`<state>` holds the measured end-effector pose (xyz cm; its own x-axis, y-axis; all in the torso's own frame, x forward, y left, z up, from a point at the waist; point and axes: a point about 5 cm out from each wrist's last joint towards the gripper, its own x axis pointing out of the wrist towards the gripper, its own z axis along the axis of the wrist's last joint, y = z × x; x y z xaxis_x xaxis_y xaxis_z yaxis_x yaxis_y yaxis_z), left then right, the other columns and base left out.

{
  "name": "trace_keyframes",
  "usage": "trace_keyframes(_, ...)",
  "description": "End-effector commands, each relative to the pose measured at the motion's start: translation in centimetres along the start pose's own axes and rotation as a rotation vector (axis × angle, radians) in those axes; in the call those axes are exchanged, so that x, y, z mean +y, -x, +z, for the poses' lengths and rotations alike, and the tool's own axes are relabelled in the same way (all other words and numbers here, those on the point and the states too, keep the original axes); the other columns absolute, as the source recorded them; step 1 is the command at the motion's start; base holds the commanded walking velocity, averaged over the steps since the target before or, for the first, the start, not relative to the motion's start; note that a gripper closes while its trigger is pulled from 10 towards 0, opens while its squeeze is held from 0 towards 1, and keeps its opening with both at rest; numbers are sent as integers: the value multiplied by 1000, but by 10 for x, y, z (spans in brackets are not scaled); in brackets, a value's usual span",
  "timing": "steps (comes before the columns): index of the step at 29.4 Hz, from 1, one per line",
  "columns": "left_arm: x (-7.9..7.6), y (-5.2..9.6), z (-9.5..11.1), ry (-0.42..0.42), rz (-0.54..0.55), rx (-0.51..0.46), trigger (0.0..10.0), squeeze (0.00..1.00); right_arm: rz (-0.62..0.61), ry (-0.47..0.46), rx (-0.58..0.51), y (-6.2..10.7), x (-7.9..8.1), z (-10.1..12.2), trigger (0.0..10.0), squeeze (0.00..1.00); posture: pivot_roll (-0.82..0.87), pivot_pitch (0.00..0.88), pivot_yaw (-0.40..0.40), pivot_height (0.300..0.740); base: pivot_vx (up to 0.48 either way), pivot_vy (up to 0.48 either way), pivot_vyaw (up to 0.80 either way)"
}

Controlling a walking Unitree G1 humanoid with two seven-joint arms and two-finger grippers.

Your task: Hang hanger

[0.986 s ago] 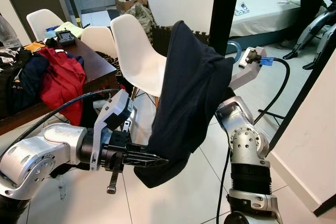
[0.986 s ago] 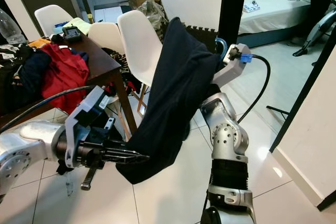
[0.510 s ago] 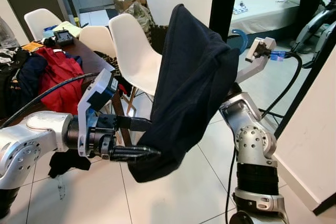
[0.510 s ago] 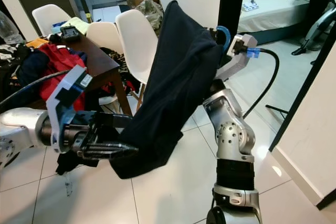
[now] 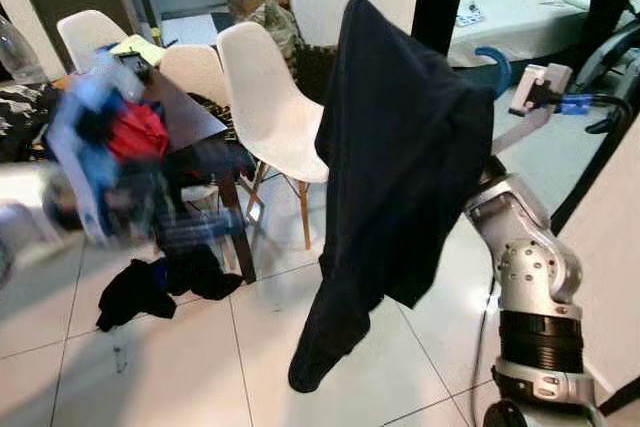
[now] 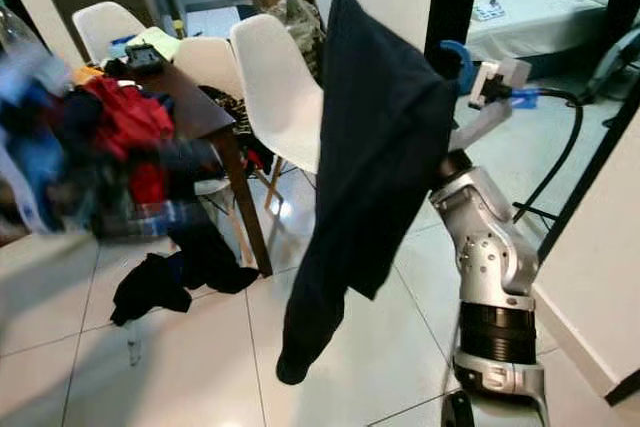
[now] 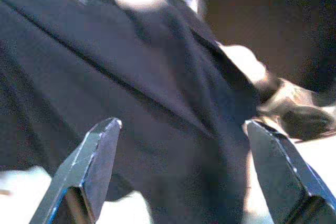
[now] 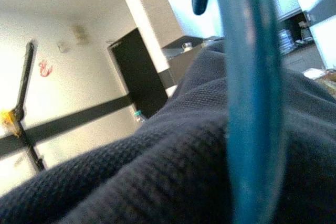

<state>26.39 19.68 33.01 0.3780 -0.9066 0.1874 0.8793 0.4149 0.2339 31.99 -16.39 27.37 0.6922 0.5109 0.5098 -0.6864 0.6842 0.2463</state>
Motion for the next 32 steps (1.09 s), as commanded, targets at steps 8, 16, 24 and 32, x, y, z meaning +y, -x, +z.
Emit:
trace_keyframes(8,56,-6,0,65,530,-205,10000,0,280,104,20,24,21,25,10000,0,157,34,35,740,0,0,0)
trace_keyframes(16,48,-52,-46,201,582,-198,10000,0,404,110,52,24,44,17,10000,0,148,29,44,740,0,0,0)
trace_keyframes(24,34,-81,-60,302,527,-238,10000,0,469,106,50,17,58,13,10000,0,147,26,49,740,0,0,0)
trace_keyframes(32,43,-68,-67,236,613,-188,10000,0,482,123,33,21,55,27,10000,0,141,22,45,740,0,0,0)
